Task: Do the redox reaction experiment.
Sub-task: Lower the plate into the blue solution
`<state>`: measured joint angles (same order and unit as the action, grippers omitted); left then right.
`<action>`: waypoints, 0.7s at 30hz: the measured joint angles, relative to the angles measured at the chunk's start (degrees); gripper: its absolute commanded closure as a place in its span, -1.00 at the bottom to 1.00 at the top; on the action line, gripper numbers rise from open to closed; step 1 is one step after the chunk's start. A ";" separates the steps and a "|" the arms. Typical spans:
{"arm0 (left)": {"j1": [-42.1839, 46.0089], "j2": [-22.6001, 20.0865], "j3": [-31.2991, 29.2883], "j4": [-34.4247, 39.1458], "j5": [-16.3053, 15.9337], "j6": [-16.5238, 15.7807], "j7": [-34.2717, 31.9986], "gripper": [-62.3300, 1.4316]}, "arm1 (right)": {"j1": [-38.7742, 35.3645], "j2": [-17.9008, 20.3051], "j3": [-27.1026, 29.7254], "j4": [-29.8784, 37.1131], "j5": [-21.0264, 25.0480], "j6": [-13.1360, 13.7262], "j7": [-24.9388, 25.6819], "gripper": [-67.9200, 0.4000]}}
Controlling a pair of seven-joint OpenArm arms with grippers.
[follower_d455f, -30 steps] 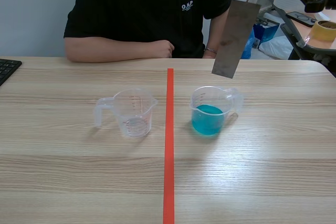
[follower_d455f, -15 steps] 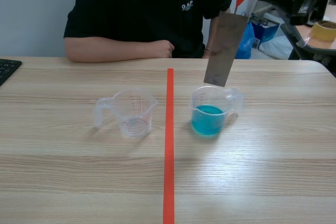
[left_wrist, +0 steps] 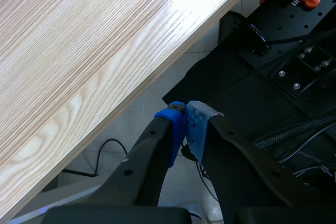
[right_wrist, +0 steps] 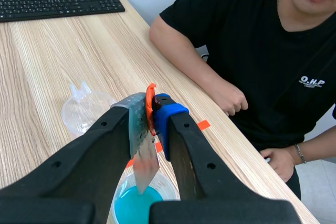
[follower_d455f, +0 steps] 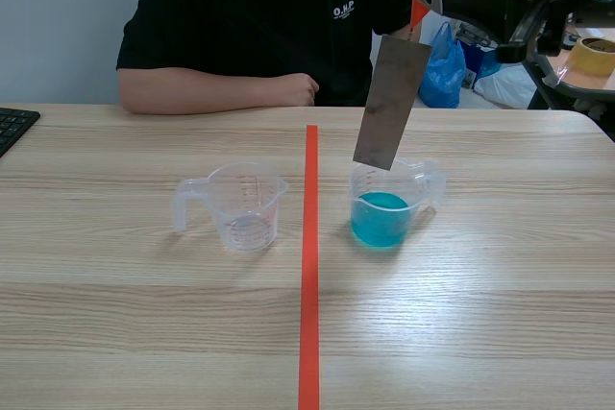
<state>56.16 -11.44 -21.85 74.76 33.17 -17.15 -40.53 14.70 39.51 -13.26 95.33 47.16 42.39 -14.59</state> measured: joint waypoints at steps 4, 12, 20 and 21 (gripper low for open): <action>0.00 0.00 0.00 0.00 0.00 0.00 0.00 0.87 | 0.00 0.00 0.00 -0.02 -0.02 0.00 -0.28 0.96; 0.00 0.00 0.00 0.00 0.00 0.00 0.00 0.87 | 0.00 0.00 0.00 -2.34 -0.02 0.00 -0.26 0.96; 0.00 0.00 0.00 0.00 0.00 0.00 0.00 0.87 | 0.00 -2.34 -1.36 -6.29 -3.10 0.00 0.44 0.96; 0.00 0.00 0.00 0.00 0.00 0.00 0.00 0.87 | 0.00 -2.64 -1.68 -6.93 -4.07 0.02 1.05 0.96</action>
<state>56.16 -11.44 -21.85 74.76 33.17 -17.15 -40.53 14.70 36.86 -14.94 88.40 43.09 42.41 -13.54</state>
